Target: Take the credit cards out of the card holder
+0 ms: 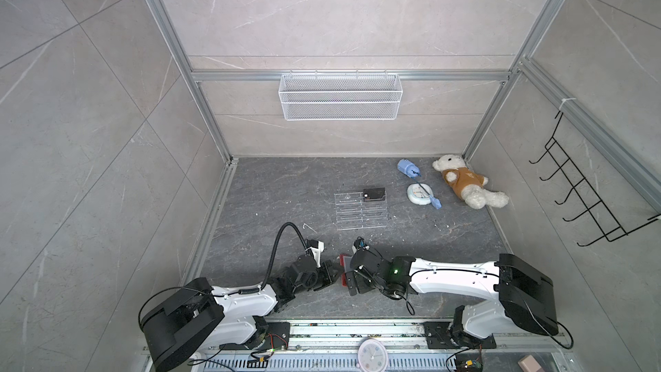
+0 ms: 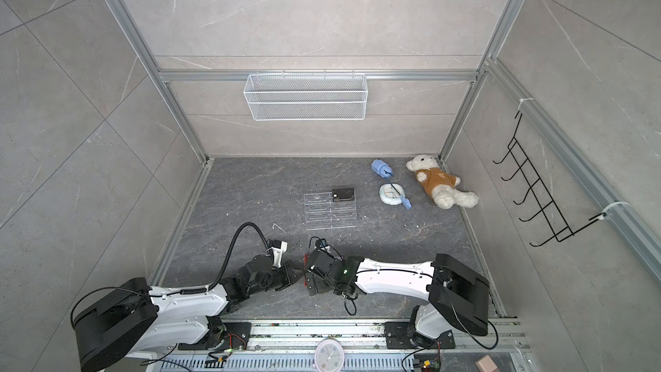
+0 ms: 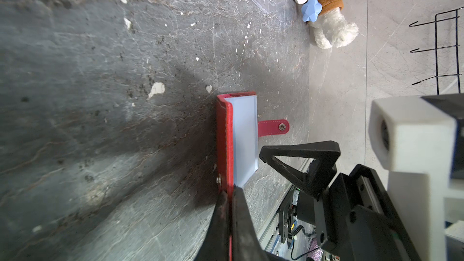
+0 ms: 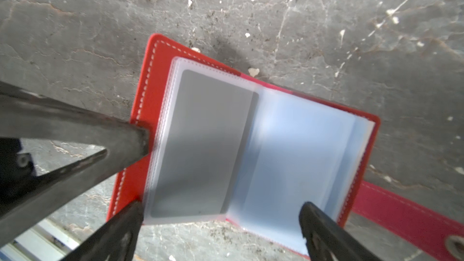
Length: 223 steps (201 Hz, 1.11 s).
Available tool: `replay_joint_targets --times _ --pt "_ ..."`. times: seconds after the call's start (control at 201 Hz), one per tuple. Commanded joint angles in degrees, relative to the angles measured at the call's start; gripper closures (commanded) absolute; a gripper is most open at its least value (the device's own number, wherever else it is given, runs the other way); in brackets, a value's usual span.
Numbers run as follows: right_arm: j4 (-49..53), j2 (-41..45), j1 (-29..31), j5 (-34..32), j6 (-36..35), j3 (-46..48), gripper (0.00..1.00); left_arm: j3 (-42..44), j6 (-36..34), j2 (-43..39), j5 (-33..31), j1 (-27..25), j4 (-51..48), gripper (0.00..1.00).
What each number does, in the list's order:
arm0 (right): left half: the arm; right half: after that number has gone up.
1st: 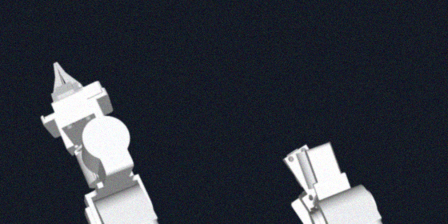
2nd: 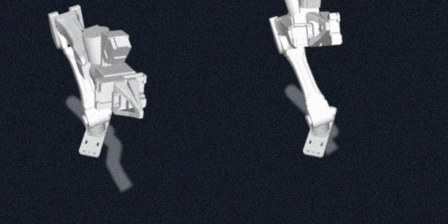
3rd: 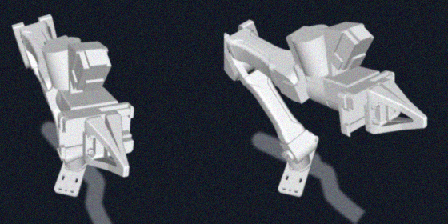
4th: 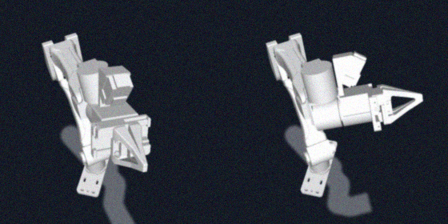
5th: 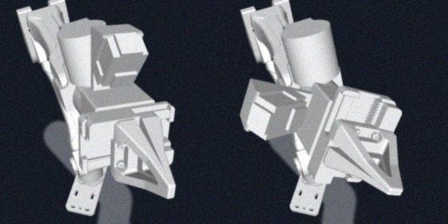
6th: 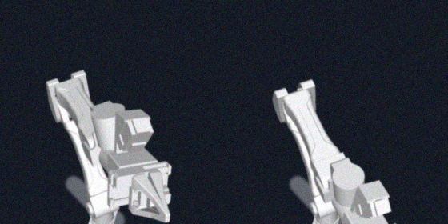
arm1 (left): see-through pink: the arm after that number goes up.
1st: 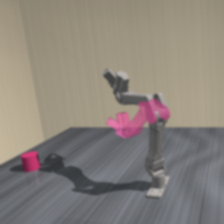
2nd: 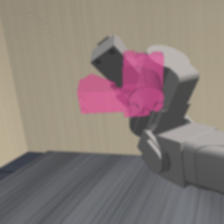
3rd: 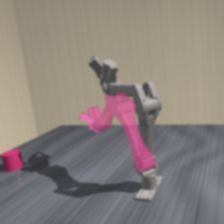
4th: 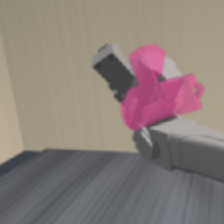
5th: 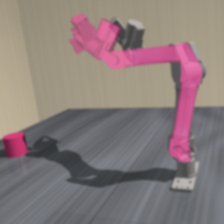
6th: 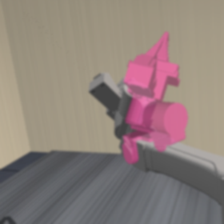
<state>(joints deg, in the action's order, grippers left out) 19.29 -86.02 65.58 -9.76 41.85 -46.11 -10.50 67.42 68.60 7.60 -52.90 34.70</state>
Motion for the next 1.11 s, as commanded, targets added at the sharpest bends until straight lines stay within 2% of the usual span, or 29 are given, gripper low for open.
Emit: replay_joint_targets --times 0.0,0.632,0.866,1.105 --pt "0.3 -1.2 0.2 -2.4 0.9 -1.3 0.00 -1.2 -1.9 -1.1 -0.8 -0.5 1.0 1.00" --pt "2.4 1.7 -0.7 -5.5 2.2 1.0 0.00 -1.1 -2.9 -1.6 -1.2 -0.7 -0.6 1.00" --pt "-2.0 4.7 -0.7 -0.9 2.9 2.3 0.00 -1.1 -2.9 -1.4 -1.4 -0.9 -0.9 1.00" --pt "-3.1 1.6 -0.7 0.5 3.2 1.7 0.00 -1.1 -3.0 -1.2 -1.5 -1.0 -0.8 1.00"
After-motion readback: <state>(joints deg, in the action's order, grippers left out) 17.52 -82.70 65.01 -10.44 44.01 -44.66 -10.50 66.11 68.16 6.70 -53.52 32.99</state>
